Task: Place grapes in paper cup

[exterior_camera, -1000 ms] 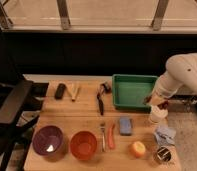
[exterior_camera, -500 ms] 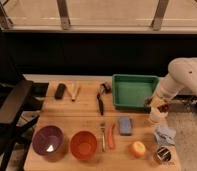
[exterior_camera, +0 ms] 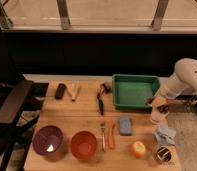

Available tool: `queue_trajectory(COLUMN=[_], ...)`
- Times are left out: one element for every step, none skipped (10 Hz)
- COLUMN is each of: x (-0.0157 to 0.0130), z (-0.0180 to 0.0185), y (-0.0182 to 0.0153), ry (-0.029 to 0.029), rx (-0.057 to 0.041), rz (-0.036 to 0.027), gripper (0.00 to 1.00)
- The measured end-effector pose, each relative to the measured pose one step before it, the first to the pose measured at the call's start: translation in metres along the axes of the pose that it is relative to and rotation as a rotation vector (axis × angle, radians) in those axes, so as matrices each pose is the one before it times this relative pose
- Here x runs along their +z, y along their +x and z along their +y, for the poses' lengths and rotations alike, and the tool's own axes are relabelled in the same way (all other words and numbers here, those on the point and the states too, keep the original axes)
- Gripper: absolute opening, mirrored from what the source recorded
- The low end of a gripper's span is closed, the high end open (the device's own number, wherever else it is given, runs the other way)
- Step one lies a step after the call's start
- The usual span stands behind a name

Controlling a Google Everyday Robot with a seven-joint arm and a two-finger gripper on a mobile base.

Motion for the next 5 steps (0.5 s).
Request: queue_trajectory(x=[0.00486,0.00289,0.00483,0.00395,0.00025], z=[-0.00346,-0.00093,-0.00261,-0.00216,0.00042], y=[0.0051,0.0029,0.00185,0.0012,0.00237], ry=[-0.01305,-0.01194,-0.01168,-0.01019,-0.00428], rx=[0.02613,0.01371,0.01659,0.0135,0.00316], rz=[-0.03648,-0.01948,-0.02897,-0.02561,-0.00713], gripper=[0.25,0.33,0.43,0.53,0.59])
